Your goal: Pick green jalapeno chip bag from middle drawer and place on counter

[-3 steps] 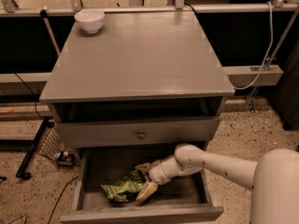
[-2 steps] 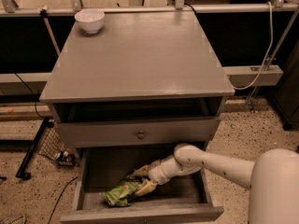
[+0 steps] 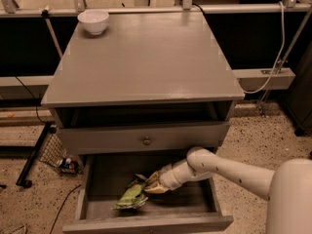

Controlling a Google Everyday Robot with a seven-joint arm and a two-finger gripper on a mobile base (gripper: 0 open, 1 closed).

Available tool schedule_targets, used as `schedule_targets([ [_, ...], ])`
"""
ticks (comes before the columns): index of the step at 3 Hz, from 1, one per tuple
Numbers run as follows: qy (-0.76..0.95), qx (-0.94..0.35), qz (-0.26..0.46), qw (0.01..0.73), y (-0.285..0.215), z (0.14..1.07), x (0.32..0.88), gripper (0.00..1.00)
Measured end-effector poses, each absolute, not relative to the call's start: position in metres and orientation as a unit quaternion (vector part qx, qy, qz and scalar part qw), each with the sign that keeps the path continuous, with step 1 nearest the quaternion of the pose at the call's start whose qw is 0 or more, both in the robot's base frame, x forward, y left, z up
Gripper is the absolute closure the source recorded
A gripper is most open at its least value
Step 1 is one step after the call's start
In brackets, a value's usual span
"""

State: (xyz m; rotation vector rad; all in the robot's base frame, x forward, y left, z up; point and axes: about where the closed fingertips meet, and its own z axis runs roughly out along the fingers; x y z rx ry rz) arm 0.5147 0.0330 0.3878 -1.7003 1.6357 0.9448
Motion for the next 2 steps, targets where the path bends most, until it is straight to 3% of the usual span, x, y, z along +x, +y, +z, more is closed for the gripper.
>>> schedule_targets([
  [1, 0.614, -0.635, 0.339, 0.323, 0.013, 0.406, 0.514, 1.00],
  [2, 0.617, -0.627, 0.323, 0.349, -0.012, 0.426, 0.508, 1.00],
])
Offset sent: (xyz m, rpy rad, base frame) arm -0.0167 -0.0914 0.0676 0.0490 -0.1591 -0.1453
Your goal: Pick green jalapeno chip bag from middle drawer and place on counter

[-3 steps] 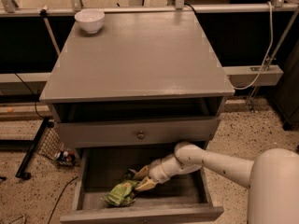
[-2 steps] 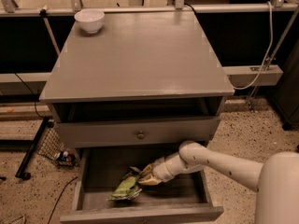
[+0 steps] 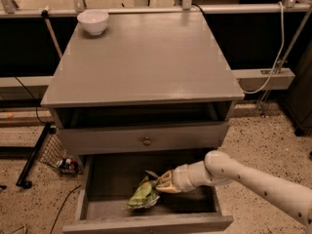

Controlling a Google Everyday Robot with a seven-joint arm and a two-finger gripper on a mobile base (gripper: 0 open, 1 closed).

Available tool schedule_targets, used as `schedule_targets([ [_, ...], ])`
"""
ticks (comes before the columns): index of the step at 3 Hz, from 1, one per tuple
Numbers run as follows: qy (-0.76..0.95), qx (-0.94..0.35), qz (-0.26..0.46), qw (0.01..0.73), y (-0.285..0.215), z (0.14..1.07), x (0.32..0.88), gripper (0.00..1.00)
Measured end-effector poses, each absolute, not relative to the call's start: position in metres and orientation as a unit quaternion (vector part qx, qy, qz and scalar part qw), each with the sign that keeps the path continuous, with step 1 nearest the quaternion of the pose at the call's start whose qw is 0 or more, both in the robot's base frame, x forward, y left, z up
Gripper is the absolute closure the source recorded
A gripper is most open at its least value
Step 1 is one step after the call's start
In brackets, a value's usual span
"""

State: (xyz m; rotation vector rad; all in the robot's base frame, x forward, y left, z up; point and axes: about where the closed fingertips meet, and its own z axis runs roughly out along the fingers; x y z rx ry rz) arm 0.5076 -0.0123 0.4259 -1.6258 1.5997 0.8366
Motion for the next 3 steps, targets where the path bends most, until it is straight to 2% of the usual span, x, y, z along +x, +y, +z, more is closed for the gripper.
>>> schedule_targets([
  [1, 0.624, -0.615, 0.312, 0.369, -0.044, 0.443, 0.499, 1.00],
  [3, 0.611, -0.622, 0.306, 0.382, -0.047, 0.468, 0.488, 1.00],
])
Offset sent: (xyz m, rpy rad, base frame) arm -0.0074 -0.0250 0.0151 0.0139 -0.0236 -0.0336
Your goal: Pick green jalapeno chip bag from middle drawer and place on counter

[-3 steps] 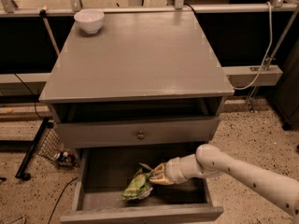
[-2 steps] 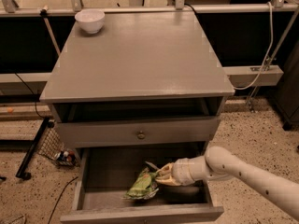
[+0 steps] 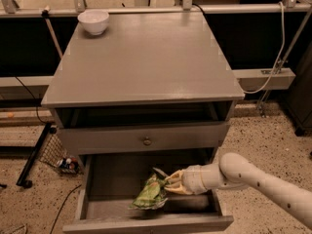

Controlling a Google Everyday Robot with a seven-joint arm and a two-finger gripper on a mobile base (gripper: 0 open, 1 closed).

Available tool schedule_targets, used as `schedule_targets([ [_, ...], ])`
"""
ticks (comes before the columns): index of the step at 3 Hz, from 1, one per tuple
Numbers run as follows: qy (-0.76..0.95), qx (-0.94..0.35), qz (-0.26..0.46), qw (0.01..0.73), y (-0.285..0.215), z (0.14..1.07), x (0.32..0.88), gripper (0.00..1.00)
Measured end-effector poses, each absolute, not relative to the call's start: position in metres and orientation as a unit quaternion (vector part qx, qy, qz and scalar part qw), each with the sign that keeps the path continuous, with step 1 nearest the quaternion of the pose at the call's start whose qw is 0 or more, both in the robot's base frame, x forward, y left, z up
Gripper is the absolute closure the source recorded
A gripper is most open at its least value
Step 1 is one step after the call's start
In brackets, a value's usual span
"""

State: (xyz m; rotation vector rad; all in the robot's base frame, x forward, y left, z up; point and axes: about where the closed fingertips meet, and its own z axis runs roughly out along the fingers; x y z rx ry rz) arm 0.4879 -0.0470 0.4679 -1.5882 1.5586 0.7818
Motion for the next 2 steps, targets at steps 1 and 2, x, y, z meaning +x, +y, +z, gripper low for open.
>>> schedule_targets([
  [1, 0.601, -0.629, 0.277, 0.408, -0.061, 0.512, 0.468, 1.00],
  [2, 0.599, -0.629, 0.256, 0.423, -0.073, 0.536, 0.457, 1.00],
])
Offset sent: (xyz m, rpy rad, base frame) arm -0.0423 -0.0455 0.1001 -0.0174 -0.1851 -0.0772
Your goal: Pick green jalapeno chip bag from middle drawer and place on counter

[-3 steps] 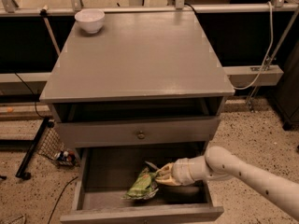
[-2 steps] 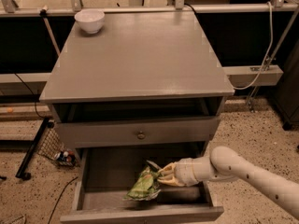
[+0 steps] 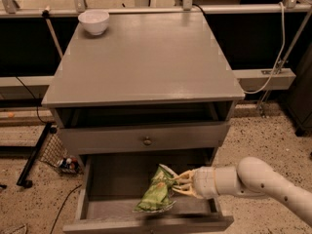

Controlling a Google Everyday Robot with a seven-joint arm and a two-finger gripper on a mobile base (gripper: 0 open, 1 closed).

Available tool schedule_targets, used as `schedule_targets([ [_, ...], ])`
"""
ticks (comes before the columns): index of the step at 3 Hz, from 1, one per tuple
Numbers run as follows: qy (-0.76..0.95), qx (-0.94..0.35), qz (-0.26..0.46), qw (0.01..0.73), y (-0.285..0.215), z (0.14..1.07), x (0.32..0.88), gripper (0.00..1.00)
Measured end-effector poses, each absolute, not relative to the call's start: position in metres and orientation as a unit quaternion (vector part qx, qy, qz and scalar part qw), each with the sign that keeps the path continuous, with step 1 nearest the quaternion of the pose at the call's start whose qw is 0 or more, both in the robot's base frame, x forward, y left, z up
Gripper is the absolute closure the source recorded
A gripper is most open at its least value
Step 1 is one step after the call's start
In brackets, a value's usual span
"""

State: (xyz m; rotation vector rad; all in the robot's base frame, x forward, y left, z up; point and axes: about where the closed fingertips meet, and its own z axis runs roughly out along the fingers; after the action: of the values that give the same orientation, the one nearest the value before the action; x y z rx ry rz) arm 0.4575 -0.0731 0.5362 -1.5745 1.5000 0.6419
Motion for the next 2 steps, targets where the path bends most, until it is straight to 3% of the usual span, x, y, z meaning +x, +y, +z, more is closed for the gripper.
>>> schedule_targets([
  [2, 0.595, -0.627, 0.250, 0.436, -0.080, 0.551, 0.458, 1.00],
])
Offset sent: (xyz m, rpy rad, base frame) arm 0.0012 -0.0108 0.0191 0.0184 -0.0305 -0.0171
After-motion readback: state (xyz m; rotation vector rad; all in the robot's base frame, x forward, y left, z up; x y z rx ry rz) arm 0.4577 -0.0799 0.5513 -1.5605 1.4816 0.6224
